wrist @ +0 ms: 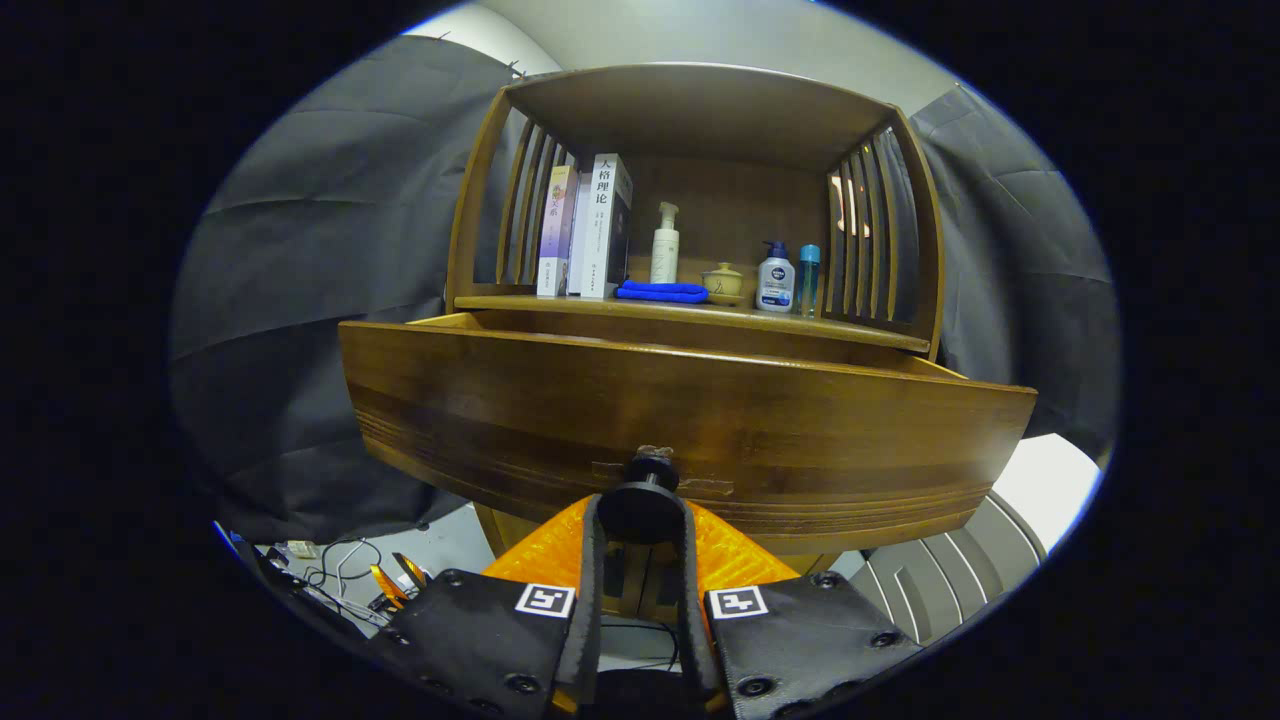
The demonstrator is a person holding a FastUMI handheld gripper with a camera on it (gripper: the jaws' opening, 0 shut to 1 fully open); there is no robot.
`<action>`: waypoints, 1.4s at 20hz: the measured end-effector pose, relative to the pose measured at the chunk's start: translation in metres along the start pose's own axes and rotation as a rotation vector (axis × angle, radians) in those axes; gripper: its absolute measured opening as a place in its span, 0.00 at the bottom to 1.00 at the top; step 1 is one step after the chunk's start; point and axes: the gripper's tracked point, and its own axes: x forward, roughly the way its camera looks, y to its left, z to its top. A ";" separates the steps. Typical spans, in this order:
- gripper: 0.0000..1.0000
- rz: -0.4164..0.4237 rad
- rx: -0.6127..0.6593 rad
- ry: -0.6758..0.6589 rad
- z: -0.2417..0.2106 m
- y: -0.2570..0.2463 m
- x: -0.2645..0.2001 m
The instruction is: Pull open the drawer, take out the items inside it, and place them on the countertop above the cabinet.
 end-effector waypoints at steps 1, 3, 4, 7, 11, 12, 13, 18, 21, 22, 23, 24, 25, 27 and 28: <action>0.35 0.006 -0.006 0.001 -0.002 0.001 -0.003; 0.35 0.012 -0.021 -0.002 -0.004 0.003 -0.009; 0.35 0.015 -0.029 -0.007 -0.004 0.003 -0.012; 0.35 0.019 -0.053 -0.014 -0.006 0.004 -0.014; 0.54 0.033 -0.074 -0.052 -0.001 0.003 -0.023; 0.60 0.045 -0.088 -0.077 0.004 0.006 -0.029; 0.66 0.058 -0.096 -0.096 0.008 0.006 -0.034; 0.98 0.083 -0.014 -0.177 0.058 -0.004 -0.049; 0.97 0.084 0.038 -0.202 0.098 -0.016 -0.045; 0.97 0.086 0.046 -0.195 0.109 -0.019 -0.041; 0.97 0.095 0.052 -0.175 0.118 -0.023 -0.034; 0.97 0.099 0.059 -0.152 0.124 -0.025 -0.026; 0.98 0.104 0.060 -0.126 0.128 -0.029 -0.016; 0.98 0.107 0.060 -0.061 0.134 -0.036 0.006; 0.98 0.113 0.061 -0.019 0.132 -0.038 0.016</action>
